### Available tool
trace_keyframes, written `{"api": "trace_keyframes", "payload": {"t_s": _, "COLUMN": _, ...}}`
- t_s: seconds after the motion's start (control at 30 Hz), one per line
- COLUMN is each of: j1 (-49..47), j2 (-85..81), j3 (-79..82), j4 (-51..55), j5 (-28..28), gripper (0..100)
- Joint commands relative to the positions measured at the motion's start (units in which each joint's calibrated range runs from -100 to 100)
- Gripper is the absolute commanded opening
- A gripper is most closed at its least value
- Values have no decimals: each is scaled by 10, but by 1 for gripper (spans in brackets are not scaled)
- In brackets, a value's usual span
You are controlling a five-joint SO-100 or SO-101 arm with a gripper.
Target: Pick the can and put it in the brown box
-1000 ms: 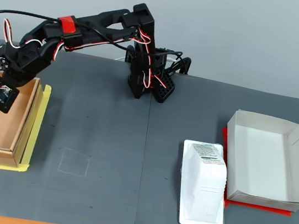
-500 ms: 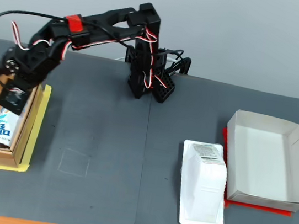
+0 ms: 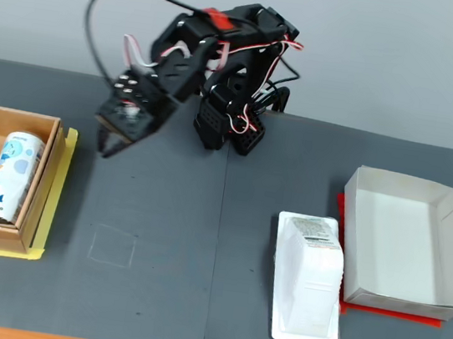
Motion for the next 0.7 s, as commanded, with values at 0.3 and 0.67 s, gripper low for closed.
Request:
{"api": "trace_keyframes", "payload": {"t_s": 0.3, "j1": -192, "j2": -439, "j3": 323, "j4": 3, "j5": -14, "gripper": 1}}
{"api": "trace_keyframes", "payload": {"t_s": 0.67, "j1": -296, "j2": -530, "j3": 526, "j4": 0, "j5": -32, "gripper": 1}}
